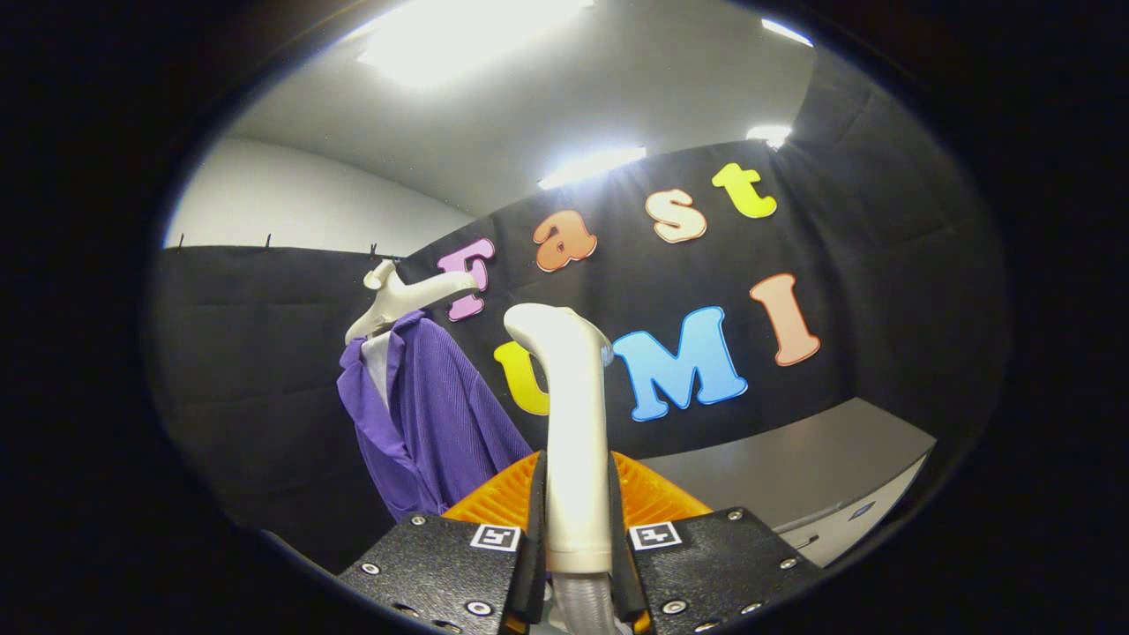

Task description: Iron the clothes twice with a garment steamer, once on the left side and once on the right side.

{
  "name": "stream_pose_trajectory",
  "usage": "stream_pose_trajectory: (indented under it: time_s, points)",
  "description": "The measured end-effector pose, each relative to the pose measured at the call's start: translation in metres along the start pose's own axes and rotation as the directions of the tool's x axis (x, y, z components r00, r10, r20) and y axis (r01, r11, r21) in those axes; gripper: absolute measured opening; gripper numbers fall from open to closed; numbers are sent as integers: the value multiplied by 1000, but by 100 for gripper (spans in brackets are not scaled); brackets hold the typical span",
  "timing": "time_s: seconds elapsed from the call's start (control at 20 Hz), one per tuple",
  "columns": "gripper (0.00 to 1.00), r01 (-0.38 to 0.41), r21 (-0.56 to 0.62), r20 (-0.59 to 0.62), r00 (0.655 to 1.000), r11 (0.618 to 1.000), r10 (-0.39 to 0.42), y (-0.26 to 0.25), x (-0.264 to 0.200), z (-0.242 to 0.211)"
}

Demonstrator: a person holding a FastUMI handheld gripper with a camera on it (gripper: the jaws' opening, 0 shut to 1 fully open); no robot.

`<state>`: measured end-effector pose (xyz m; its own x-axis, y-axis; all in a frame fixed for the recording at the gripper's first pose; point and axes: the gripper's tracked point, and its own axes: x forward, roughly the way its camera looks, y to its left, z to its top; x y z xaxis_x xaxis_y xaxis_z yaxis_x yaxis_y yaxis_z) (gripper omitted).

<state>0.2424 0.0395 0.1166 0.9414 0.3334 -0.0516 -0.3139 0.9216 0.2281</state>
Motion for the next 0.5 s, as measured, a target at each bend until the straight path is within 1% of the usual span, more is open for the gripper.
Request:
stream_pose_trajectory:
  time_s: [0.15, 0.35, 0.5]
  points:
    - [31, -13, -32, 28, 1000, 999, 14, 35, -5, 3]
    - [31, -7, -139, 94, 995, 990, 20, 74, -5, 7]
    - [30, -18, -162, 110, 993, 987, 36, 105, 1, 4]
